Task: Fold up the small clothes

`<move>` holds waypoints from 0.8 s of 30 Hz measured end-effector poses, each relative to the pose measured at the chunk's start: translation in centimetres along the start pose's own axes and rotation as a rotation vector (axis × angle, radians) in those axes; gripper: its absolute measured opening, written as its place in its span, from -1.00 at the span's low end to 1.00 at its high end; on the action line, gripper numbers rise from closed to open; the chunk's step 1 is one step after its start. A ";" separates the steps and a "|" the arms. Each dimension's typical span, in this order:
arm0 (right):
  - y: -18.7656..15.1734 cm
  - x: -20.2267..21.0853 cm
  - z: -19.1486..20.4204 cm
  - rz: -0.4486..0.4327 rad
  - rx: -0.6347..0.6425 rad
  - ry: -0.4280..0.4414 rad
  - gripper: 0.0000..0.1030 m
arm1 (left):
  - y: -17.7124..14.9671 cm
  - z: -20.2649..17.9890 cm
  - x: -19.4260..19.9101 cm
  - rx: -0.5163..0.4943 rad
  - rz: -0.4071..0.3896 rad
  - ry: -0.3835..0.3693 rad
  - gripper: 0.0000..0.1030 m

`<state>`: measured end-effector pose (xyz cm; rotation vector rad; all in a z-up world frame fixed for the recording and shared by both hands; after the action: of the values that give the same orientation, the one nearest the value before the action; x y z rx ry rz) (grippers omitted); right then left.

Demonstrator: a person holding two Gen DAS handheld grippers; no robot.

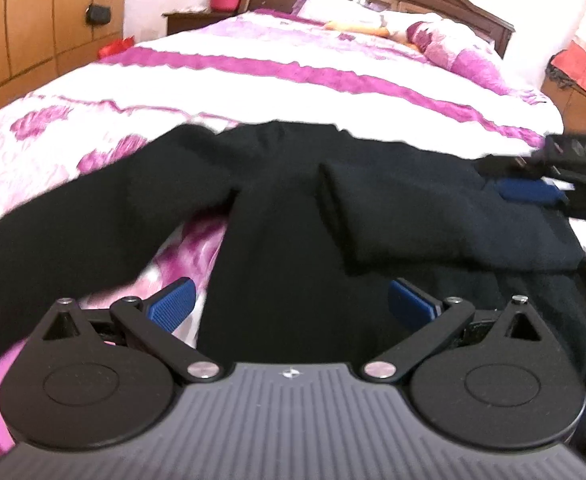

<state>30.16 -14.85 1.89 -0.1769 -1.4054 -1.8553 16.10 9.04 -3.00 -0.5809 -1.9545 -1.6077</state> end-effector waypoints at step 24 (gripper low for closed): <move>0.5 0.1 -18.3 -0.068 -0.138 -0.370 0.00 | 7.0 -3.6 -12.7 -0.037 0.025 -0.110 0.19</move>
<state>36.50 -30.78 -4.60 -0.5725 -1.5406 -2.0514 30.71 7.03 -5.49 -0.7193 -1.9921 -1.6304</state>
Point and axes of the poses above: each gripper's, at about its wrist camera, not at the fingertips, and x roughly against the way its jaws point, z to its left, y to its top, the point moved 7 cm from there along -x, roughly the way its jaws point, and after that the axes turned 1 degree about x, right-handed, at the moved point
